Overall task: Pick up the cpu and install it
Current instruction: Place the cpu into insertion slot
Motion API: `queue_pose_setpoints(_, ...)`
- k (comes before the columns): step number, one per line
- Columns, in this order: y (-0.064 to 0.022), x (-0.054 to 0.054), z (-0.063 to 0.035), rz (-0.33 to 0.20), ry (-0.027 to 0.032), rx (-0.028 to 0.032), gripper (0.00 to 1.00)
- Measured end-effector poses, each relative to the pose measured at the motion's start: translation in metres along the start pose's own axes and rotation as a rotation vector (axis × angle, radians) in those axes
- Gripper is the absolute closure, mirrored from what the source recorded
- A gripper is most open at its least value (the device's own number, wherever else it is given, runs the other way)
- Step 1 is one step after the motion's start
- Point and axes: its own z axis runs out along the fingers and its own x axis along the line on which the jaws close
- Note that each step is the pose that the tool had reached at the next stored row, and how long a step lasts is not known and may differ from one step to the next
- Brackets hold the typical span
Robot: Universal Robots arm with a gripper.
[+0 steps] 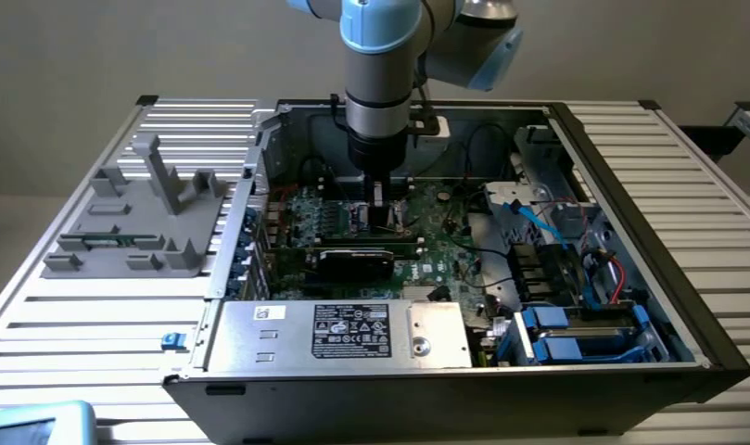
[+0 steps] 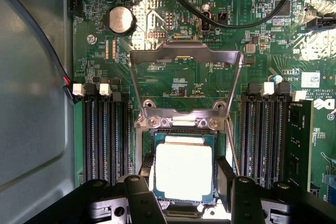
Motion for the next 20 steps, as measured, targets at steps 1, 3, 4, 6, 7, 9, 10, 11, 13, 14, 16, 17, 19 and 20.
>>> queue_pose_setpoints(1, 0.0000, 0.0000, 0.0000, 0.000, 0.0000, 0.0000, 0.45)
queue_pose_setpoints(3, 0.0000, 0.0000, 0.0000, 0.000, 0.0000, 0.0000, 0.45)
queue_pose_setpoints(4, 0.0000, 0.0000, 0.0000, 0.000, 0.0000, 0.0000, 0.45)
queue_pose_setpoints(6, 0.0000, 0.0000, 0.0000, 0.000, 0.0001, 0.0000, 0.45)
queue_pose_setpoints(7, 0.0000, 0.0000, 0.0000, 0.000, 0.0000, 0.0000, 0.45)
queue_pose_setpoints(9, 0.0000, 0.0000, 0.0000, 0.000, 0.0005, -0.0030, 0.45)
queue_pose_setpoints(10, 0.0000, 0.0000, 0.0000, 0.000, 0.0007, -0.0030, 0.45)
queue_pose_setpoints(11, 0.0000, 0.0000, 0.0000, 0.000, 0.0011, -0.0030, 0.45)
queue_pose_setpoints(13, -0.0001, 0.0000, -0.0001, 0.000, 0.0023, -0.0029, 0.45)
queue_pose_setpoints(14, 0.0000, 0.0000, 0.0000, 0.000, 0.0032, -0.0030, 0.45)
queue_pose_setpoints(16, 0.0000, 0.0000, 0.0000, 0.000, 0.0035, -0.0030, 0.45)
queue_pose_setpoints(17, 0.0000, -0.0002, 0.0000, 0.000, 0.0034, -0.0029, 0.45)
queue_pose_setpoints(19, 0.0000, -0.0004, 0.0000, 0.000, 0.0034, -0.0029, 0.45)
queue_pose_setpoints(20, 0.0000, -0.0004, 0.0000, 0.000, 0.0034, -0.0029, 0.45)
